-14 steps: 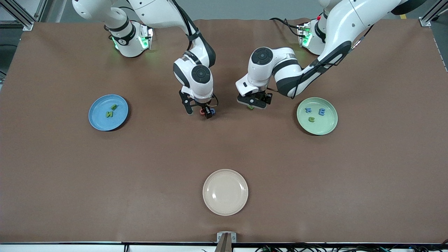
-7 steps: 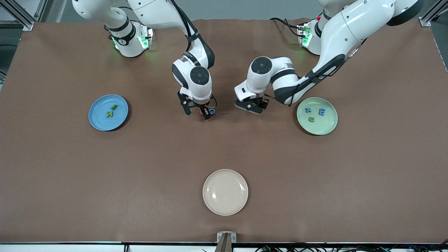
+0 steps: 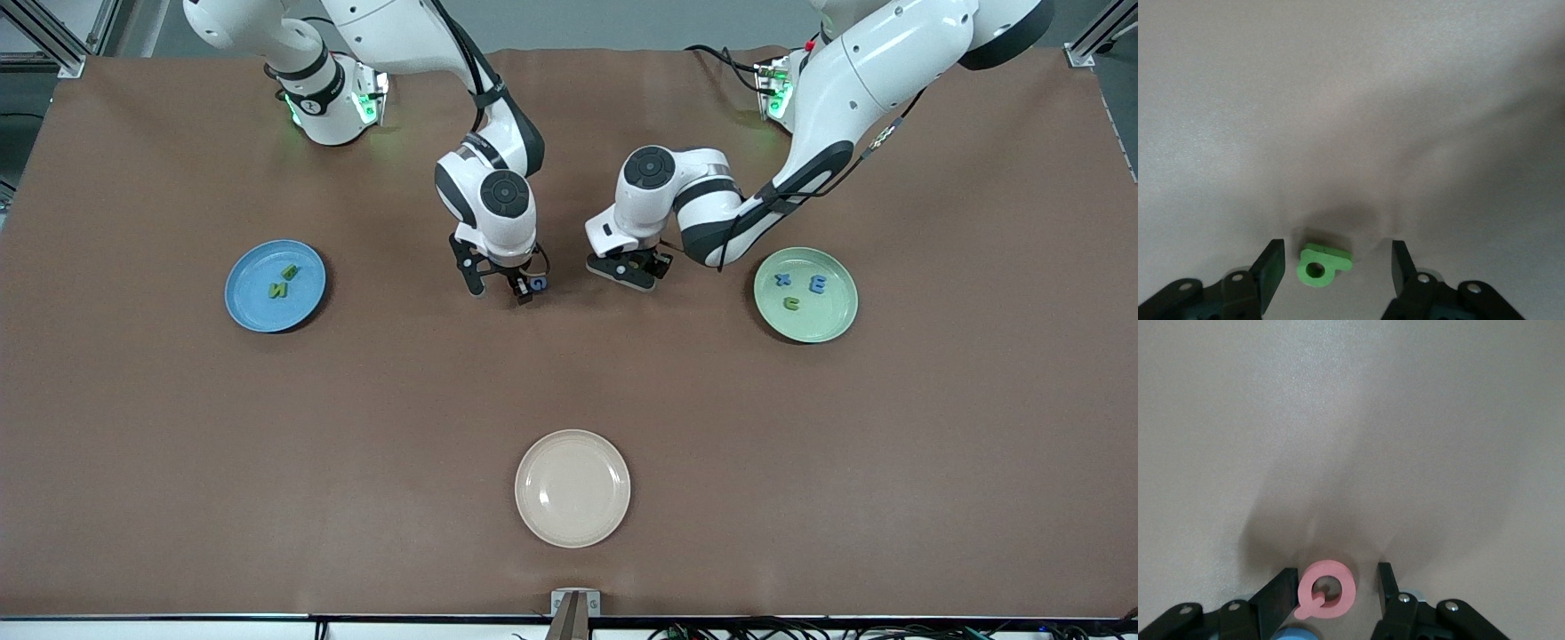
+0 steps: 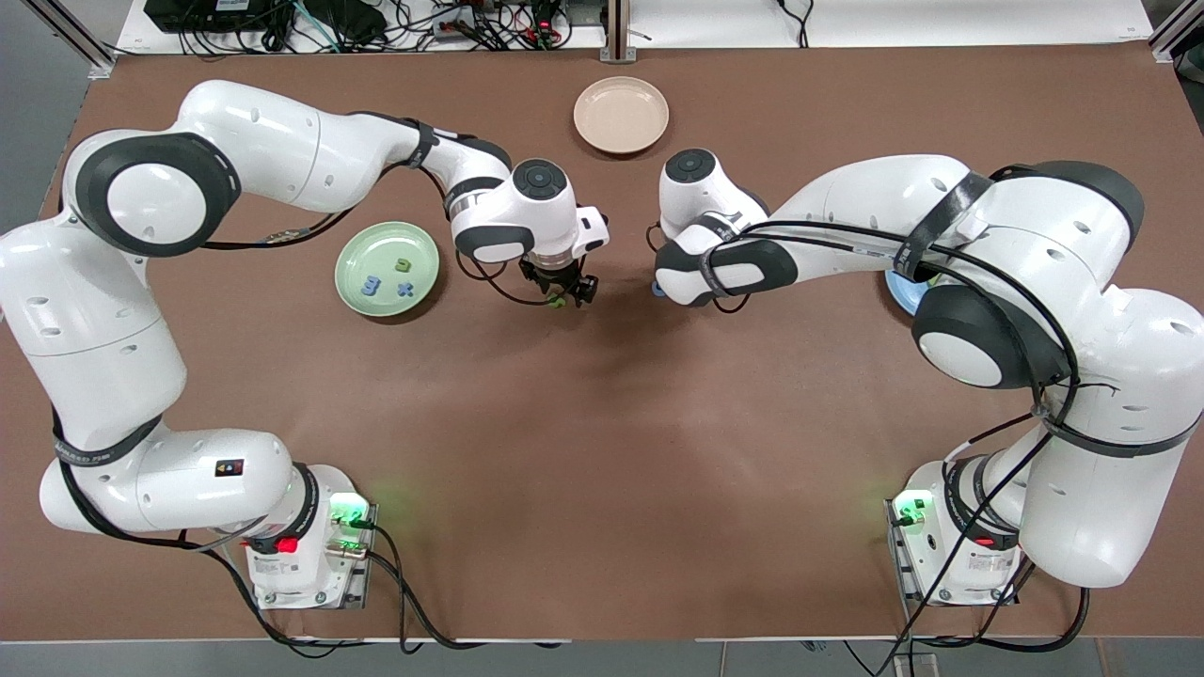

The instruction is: Sort uppercase to blue plate, lowercase to green plate

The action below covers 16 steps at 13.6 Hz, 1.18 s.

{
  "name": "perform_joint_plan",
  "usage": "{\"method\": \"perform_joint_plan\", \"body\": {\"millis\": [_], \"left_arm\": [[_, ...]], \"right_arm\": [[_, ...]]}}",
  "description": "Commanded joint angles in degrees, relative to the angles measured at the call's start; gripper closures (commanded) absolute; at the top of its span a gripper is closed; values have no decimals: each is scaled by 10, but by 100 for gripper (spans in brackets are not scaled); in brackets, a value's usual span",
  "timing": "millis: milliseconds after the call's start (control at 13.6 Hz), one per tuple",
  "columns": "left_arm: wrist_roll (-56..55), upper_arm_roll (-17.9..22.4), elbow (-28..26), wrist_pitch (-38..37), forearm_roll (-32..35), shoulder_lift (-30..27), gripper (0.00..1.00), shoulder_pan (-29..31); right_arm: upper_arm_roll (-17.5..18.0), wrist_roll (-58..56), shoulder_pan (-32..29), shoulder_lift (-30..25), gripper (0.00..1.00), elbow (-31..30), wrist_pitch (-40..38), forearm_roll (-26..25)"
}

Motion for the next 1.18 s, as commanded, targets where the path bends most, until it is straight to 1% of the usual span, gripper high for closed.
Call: {"method": "perform_joint_plan", "body": {"millis": [0,74,221,441,515,735,809,882,1103], "left_arm": [[-2,2,-1,4,7,6,27,0],[-2,2,-4,4,7,6,28,0],[-4,2,-5,4,6,7,34,1],[-5,2,-7,4,6,7,40,1],[-5,2,-9,4,6,7,41,1],[-5,9,-14,4,7,7,46,1],[-5,11,-14,4,7,7,46,1],[-5,12,-14,4,7,7,48,1],[-5,12,-18,4,7,7,58,2]], "right_arm": [[1,-7,-5,-3,54,-2,-5,0],[1,-8,-4,-3,56,-1,-5,0],[1,-8,-4,-5,65,1,-5,0],[1,-8,-4,-7,89,1,-7,0],[1,-8,-4,-8,96,1,-8,0],[1,-13,-6,-23,100,-1,-13,0],[1,-36,-10,-32,100,-2,-31,0],[0,-61,-17,-41,100,-1,-67,0],[0,-163,-48,-66,100,-4,-152,0]]}}
